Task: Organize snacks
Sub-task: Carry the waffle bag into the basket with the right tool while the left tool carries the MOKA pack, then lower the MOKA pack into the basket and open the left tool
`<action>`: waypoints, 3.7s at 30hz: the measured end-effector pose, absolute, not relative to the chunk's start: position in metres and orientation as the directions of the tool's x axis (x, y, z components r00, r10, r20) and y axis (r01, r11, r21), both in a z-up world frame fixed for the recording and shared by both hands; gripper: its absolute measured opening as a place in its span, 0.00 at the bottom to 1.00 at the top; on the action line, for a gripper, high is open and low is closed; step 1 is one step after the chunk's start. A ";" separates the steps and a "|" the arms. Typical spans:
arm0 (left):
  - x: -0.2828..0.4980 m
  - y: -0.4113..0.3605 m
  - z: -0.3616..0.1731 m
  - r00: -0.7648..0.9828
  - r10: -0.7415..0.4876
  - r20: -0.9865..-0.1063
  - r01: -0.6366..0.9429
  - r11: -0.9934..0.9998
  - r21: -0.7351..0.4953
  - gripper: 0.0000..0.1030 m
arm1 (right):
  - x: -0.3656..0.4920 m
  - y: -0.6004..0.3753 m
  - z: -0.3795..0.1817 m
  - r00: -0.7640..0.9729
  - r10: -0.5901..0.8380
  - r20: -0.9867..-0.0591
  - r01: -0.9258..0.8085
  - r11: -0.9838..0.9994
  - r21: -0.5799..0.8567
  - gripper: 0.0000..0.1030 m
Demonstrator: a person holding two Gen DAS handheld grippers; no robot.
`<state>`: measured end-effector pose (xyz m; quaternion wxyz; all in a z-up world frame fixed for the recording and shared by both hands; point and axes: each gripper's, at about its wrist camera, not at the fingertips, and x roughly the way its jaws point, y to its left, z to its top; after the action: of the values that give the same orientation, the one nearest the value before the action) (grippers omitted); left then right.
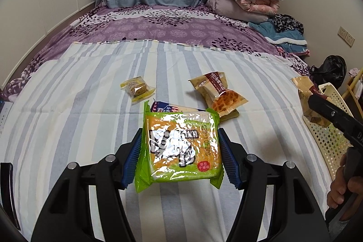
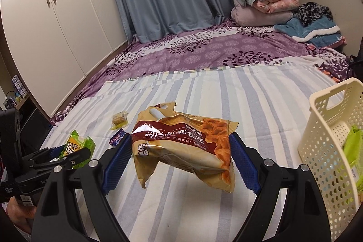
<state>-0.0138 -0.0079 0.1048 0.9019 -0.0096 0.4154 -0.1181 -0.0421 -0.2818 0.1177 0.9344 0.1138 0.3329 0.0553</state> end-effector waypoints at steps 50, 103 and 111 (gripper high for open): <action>-0.038 -0.127 0.127 0.575 -0.357 -0.736 0.452 0.889 -0.079 0.63 | -0.209 -0.485 0.114 0.766 -0.267 -0.585 0.517 0.796 0.314 0.88; -0.075 -0.408 0.139 0.283 -0.619 -0.733 0.841 0.527 -0.120 0.67 | -0.254 -0.532 0.126 0.778 -0.395 -0.488 0.578 0.754 0.313 0.88; -0.062 -0.396 0.136 0.290 -0.617 -0.732 0.809 0.566 -0.157 0.91 | -0.253 -0.533 0.124 0.774 -0.396 -0.493 0.584 0.748 0.315 0.88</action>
<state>-0.0620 -0.3958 0.1357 0.7935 0.1231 0.3915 -0.4493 -0.2526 -0.5332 0.1240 0.9129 0.2321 0.2021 -0.2682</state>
